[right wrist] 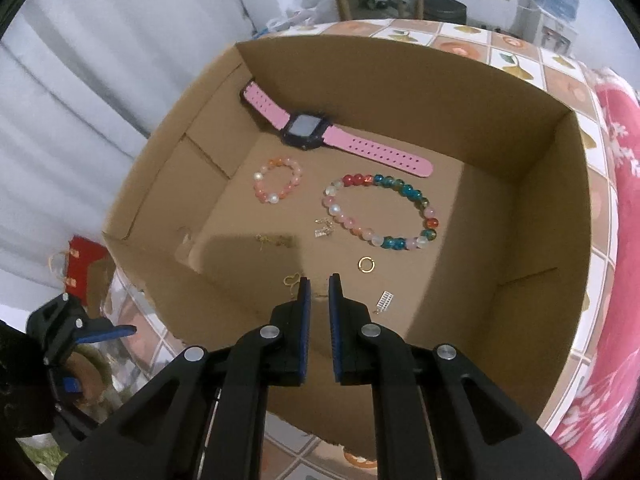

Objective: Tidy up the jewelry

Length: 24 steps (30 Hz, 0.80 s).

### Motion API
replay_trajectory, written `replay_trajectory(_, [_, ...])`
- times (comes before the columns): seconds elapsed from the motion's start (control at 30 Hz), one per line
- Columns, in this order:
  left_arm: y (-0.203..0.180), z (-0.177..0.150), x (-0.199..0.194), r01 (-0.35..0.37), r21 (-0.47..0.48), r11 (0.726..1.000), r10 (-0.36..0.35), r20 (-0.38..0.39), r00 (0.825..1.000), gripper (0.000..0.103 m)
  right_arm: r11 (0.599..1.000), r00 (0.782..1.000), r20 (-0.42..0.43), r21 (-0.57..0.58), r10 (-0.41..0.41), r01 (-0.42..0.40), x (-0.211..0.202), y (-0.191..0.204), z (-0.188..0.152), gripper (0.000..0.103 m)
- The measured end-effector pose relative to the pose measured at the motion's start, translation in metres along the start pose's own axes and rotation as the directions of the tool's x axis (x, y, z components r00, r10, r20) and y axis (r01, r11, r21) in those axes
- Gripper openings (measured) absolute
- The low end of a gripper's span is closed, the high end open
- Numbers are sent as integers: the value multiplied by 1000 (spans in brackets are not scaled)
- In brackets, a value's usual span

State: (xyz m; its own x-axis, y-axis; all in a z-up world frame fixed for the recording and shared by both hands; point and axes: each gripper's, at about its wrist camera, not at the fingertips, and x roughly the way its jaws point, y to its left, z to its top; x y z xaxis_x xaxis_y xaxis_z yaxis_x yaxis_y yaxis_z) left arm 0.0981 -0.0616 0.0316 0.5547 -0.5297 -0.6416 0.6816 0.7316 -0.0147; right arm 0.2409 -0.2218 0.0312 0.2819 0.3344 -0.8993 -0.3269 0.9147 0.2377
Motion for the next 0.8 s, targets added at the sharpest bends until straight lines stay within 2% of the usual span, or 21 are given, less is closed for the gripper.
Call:
replay_trajectory(0.27, [-4, 0, -11, -5, -4, 1000, 5, 22, 1000, 61, 999, 996, 89, 51, 5, -10, -30, -3, -10, 10])
replay_trajectory(0.33, [-5, 1, -14, -11, -4, 1000, 11, 29, 1000, 65, 998, 992, 128, 60, 6, -14, -41, -2, -15, 10])
replay_trajectory(0.43, [-7, 2, -21, -18, 1, 1000, 18, 48, 999, 68, 998, 976, 215, 70, -21, 6, -65, 6, -29, 10])
replay_trajectory(0.57, [-12, 4, -29, -24, 4, 1000, 24, 74, 997, 80, 994, 934, 350, 101, -70, 36, -103, 20, -60, 12])
replay_trajectory(0.6, [-14, 4, -31, -28, 5, 1000, 27, 81, 996, 84, 993, 921, 380, 110, -89, 51, -111, 24, -68, 15])
replay_trajectory(0.67, [-16, 5, -36, -33, 6, 999, 32, 99, 995, 85, 987, 889, 434, 128, -143, 97, -124, 34, -86, 39])
replay_trajectory(0.73, [-20, 4, -41, -49, 1, 999, 48, 120, 992, 90, 981, 858, 479, 139, -187, 137, -133, 46, -103, 49])
replay_trajectory(0.8, [-21, 4, -45, -59, -9, 998, 60, 132, 989, 91, 976, 840, 500, 150, -210, 155, -137, 56, -117, 55])
